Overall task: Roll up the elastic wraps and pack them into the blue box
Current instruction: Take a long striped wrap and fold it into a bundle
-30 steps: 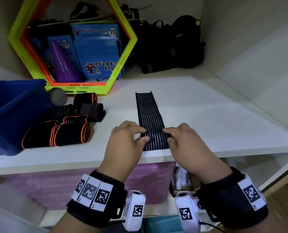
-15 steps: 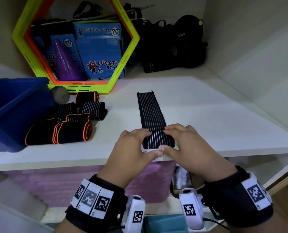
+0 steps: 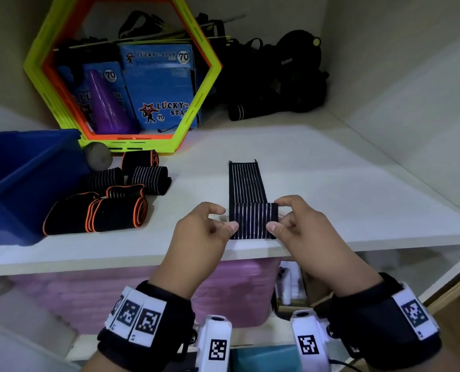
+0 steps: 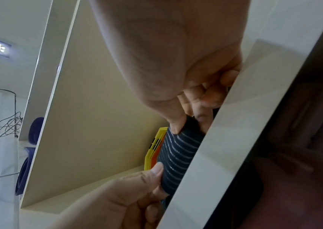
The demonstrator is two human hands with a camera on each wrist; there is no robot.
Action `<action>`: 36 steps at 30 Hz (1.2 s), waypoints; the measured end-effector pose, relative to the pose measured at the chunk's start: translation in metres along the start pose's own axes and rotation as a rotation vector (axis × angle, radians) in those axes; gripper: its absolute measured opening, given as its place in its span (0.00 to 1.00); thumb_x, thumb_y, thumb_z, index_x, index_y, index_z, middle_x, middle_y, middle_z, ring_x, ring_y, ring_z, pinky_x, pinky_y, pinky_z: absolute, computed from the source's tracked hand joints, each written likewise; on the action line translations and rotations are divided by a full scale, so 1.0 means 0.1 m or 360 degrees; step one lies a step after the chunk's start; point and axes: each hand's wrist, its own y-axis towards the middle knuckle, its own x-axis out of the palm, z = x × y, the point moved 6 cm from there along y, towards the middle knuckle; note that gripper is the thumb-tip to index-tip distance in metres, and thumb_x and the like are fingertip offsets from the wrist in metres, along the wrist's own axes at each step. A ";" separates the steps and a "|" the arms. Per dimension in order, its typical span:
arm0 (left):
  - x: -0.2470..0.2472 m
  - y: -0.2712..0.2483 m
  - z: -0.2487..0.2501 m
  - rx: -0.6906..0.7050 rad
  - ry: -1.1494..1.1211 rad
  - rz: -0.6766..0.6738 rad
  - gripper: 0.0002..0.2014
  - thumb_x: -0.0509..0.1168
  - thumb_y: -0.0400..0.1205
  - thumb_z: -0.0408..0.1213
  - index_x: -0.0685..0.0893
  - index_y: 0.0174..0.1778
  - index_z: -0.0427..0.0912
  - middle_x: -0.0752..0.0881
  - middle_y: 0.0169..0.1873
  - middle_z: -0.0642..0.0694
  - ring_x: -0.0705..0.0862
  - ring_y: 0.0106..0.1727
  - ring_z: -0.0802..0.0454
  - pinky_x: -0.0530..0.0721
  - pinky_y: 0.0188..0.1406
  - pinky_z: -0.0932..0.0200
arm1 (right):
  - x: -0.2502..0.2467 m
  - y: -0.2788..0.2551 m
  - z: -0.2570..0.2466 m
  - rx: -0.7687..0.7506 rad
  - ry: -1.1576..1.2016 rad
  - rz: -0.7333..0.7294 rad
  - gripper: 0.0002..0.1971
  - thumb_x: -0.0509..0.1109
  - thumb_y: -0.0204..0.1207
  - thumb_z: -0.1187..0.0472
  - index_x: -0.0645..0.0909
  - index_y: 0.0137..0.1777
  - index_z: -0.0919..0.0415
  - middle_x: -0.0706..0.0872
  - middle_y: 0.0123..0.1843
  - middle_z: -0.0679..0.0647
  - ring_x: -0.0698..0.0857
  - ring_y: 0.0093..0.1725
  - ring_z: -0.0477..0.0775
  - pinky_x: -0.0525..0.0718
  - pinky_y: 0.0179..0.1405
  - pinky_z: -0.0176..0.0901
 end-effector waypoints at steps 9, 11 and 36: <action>0.05 -0.11 0.27 0.0284 0.0454 0.0111 0.16 0.71 0.82 0.41 0.80 0.64 0.61 0.86 0.23 0.53 0.84 0.30 0.61 0.80 0.36 0.63 | 0.04 0.00 -0.10 -0.0060 -0.0181 -0.0005 0.19 0.66 0.83 0.55 0.73 0.73 0.45 0.86 0.35 0.50 0.83 0.39 0.47 0.81 0.46 0.49; 0.06 -0.14 0.30 0.0365 0.0607 0.0137 0.15 0.72 0.81 0.43 0.84 0.63 0.59 0.88 0.27 0.56 0.85 0.34 0.62 0.76 0.35 0.70 | 0.03 0.00 -0.11 -0.0061 -0.0205 -0.0034 0.20 0.66 0.83 0.54 0.74 0.74 0.44 0.87 0.37 0.50 0.83 0.39 0.45 0.80 0.45 0.46; 0.04 -0.10 0.10 0.0511 0.0733 -0.0069 0.26 0.80 0.73 0.44 0.85 0.68 0.46 0.87 0.57 0.55 0.81 0.47 0.62 0.71 0.50 0.80 | 0.17 0.02 -0.07 -0.0204 -0.0380 -0.0222 0.29 0.75 0.75 0.46 0.74 0.76 0.47 0.78 0.52 0.46 0.79 0.54 0.44 0.77 0.56 0.40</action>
